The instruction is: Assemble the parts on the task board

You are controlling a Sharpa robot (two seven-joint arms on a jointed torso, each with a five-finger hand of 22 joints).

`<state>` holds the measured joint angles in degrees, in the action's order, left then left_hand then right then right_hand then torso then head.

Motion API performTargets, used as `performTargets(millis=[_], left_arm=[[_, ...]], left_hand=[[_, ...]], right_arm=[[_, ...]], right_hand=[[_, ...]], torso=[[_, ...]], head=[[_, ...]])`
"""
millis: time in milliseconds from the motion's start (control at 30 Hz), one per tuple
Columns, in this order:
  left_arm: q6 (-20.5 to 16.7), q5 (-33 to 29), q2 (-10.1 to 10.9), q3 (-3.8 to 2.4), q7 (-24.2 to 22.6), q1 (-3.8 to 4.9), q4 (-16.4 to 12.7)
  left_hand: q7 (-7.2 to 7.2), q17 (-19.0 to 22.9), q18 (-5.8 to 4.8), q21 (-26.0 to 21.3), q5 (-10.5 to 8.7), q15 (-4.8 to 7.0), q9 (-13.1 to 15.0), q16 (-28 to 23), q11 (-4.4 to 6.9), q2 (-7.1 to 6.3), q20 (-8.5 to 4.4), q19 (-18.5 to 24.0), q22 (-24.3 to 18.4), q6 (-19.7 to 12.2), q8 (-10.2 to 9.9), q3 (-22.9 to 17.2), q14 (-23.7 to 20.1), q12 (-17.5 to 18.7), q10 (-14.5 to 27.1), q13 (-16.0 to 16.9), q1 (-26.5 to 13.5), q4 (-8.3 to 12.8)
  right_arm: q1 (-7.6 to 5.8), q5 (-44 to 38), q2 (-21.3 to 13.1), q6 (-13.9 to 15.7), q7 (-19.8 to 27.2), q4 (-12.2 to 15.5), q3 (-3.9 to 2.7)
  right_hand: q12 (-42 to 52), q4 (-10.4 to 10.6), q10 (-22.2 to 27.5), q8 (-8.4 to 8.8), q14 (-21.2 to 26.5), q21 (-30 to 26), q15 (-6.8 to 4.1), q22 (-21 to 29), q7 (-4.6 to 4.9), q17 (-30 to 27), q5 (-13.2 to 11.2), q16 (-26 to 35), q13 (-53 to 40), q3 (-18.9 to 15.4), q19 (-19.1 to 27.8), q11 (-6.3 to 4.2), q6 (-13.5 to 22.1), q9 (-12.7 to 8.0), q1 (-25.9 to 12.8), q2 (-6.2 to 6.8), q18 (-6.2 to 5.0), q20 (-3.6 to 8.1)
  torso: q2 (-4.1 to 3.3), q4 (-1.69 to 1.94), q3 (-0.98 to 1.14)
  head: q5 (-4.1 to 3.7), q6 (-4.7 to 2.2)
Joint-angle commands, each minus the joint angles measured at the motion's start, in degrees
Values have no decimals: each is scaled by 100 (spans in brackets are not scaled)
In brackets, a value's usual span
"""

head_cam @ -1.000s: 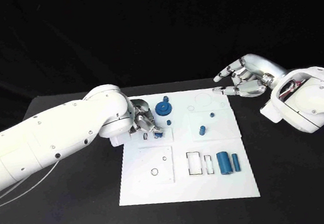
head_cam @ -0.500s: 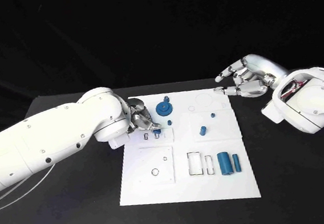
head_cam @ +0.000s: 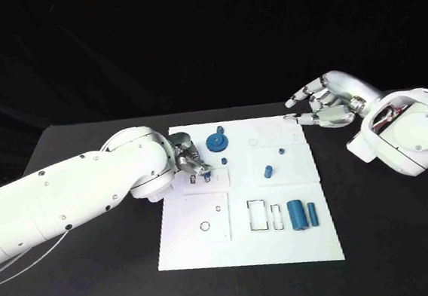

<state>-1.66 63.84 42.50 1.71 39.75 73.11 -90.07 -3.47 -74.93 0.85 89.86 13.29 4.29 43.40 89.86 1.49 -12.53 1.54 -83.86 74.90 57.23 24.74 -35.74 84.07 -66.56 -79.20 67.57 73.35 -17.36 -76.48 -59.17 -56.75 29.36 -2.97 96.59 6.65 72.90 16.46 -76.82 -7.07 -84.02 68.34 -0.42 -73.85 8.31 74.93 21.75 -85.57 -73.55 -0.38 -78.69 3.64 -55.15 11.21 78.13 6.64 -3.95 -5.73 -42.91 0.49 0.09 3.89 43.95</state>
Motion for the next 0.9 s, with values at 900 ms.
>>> performTargets(millis=[900], left_arm=[[88, 528, 0, 10, -20, -139, -51]], left_hand=[[75, -1507, -85, 14, -25, 37, 99, 14, 10, -53, -29, -614, 1510, 52, 63, -1052, 593, -158, -145, 110, -131, 1155]], right_arm=[[13, -39, -6, -27, 98, -2, 0]], right_hand=[[-28, 7, 0, -28, -388, -24, -35, 9, -10, 693, 27, 40, 1, -32, 10, -23, -3, -9, -12, -53, -104, 38]], torso=[[3, 1, 1]], head=[[4, 49]])
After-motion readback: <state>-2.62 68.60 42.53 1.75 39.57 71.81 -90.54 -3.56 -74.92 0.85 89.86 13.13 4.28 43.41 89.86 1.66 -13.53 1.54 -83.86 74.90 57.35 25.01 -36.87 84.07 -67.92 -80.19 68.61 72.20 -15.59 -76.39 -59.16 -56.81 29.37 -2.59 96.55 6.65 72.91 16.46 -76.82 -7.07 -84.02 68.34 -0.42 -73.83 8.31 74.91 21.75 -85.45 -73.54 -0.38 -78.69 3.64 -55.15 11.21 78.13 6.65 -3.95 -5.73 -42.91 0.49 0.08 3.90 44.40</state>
